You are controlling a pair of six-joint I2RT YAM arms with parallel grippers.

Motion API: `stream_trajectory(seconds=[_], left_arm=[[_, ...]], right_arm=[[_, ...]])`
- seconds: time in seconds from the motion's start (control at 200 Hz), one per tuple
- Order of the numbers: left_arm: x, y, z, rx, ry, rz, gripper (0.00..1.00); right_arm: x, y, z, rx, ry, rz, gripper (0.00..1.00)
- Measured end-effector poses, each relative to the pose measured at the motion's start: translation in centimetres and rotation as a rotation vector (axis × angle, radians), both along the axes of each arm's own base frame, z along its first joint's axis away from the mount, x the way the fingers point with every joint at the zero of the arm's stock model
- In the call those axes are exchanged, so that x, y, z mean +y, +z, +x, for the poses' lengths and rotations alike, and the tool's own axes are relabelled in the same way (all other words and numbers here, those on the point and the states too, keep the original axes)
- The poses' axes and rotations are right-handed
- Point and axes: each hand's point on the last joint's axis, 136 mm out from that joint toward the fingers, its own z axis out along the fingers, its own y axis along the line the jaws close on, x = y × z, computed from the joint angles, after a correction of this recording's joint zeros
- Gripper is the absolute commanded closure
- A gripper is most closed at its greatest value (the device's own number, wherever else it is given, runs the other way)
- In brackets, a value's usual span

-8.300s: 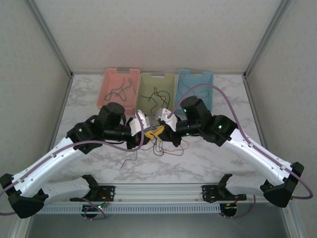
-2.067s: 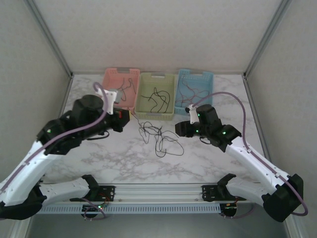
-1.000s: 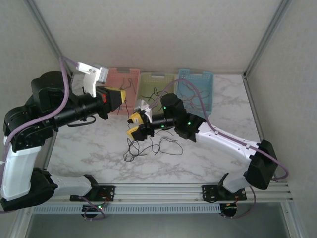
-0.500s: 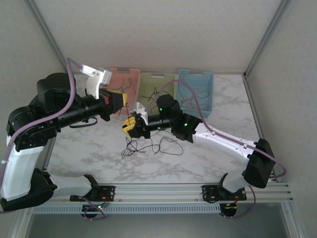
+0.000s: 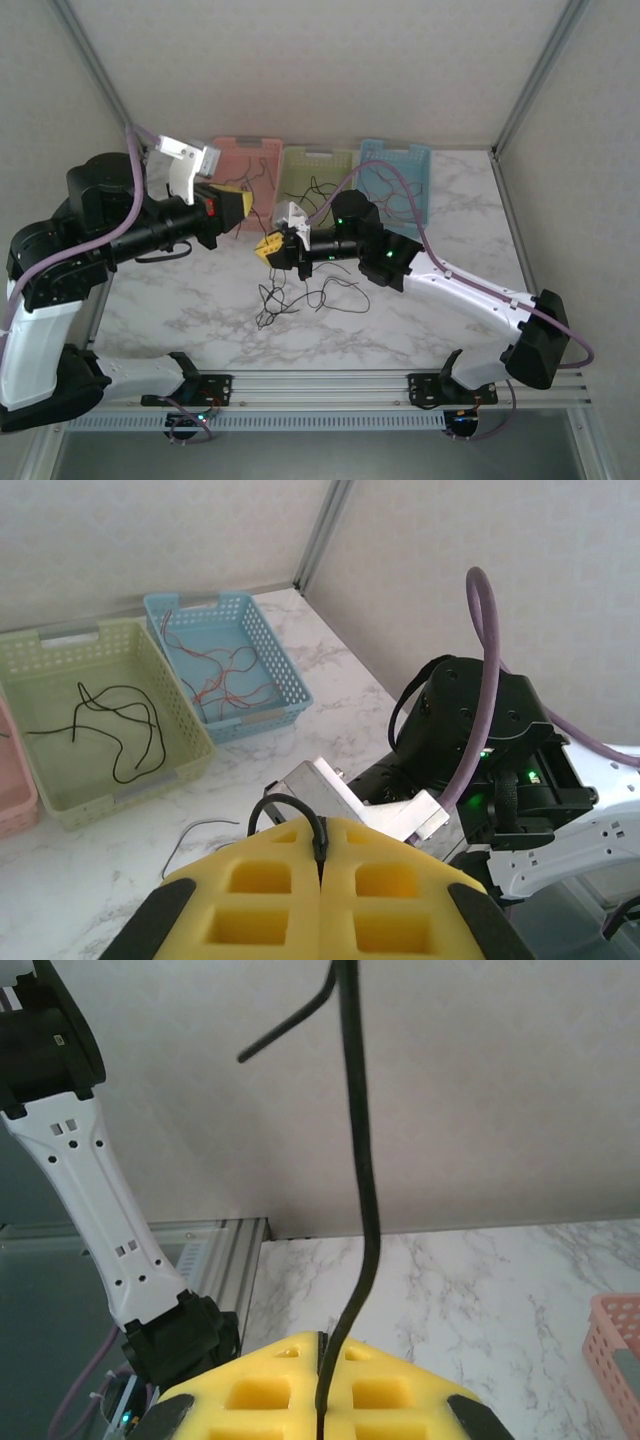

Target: Untangle the cables

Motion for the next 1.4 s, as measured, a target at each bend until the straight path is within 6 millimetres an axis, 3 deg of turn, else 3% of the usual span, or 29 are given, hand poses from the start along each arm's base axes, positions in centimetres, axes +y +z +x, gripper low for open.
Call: stream_trajectory(seconds=[0.125, 0.24, 0.35, 0.516, 0.656, 0.771, 0.911, 1.086, 1.246, 1.402], left_arm=[[0.0, -0.4, 0.0, 0.006, 0.000, 0.007, 1.00], [0.1, -1.4, 0.2, 0.008, 0.010, 0.020, 0.63], [0.8, -3.2, 0.6, 0.007, 0.050, 0.056, 0.32], [2.0, -6.2, 1.4, 0.012, 0.127, 0.107, 0.02], [3.3, -9.2, 1.6, 0.013, 0.183, 0.131, 0.00], [3.0, -12.2, 1.3, 0.033, 0.163, 0.138, 0.01], [0.5, -16.4, 1.4, 0.081, 0.078, 0.135, 0.02], [-3.2, -20.9, 2.0, 0.134, -0.025, 0.126, 0.01], [-5.7, -22.3, 2.6, 0.121, -0.090, 0.075, 0.03], [-7.4, -20.6, 2.8, 0.048, -0.153, 0.001, 0.11]], right_arm=[[-0.2, -0.2, 0.5, 0.004, -0.035, -0.018, 1.00], [-0.9, 1.1, 1.6, 0.011, -0.093, -0.039, 1.00], [-2.4, 5.6, 4.0, -0.001, -0.194, -0.010, 1.00], [-6.6, 13.9, 6.3, -0.058, -0.360, 0.073, 1.00], [-10.2, 18.6, 6.5, -0.077, -0.457, 0.135, 1.00], [-11.6, 21.0, 6.3, -0.079, -0.500, 0.168, 1.00], [-12.3, 22.5, 6.7, -0.061, -0.549, 0.190, 1.00], [-12.1, 22.1, 8.0, -0.015, -0.596, 0.188, 1.00], [-11.7, 21.7, 8.4, 0.018, -0.602, 0.184, 1.00], [-11.7, 21.7, 8.4, 0.030, -0.601, 0.187, 1.00]])
